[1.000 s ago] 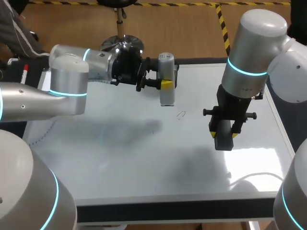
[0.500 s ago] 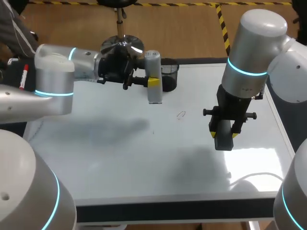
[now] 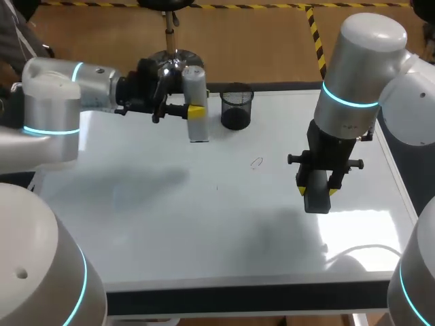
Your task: Pick up the inspection probe, press it on each red-marked spot on the whiteboard one by one, put down the probe, pick up the eraser, and wipe off all the red marks.
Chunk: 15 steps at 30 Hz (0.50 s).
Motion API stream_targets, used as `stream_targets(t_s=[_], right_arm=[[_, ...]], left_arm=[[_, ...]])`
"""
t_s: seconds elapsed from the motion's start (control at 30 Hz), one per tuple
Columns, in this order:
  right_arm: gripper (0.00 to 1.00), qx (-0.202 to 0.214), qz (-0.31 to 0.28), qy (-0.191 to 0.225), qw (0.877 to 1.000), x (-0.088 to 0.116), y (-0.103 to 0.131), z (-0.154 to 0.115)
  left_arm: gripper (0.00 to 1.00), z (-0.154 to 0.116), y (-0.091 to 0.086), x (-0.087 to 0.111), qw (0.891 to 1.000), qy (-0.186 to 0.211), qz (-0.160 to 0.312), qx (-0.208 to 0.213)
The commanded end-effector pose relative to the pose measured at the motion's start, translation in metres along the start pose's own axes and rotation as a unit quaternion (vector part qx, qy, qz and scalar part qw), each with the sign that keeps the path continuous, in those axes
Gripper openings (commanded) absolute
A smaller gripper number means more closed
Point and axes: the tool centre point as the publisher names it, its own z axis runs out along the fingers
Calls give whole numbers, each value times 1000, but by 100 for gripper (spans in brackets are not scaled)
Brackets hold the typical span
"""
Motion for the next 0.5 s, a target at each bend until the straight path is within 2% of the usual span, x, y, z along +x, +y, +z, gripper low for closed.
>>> stream_targets(t_s=[0.03,0.5], right_arm=[[0,0,-1,1,1000,-1,0,-1],[0,0,-1,1,1000,-1,0,-1]], left_arm=[[0,-13,-4,11,1000,-11,2,-1],[0,-42,-6,16,1000,-28,12,-3]])
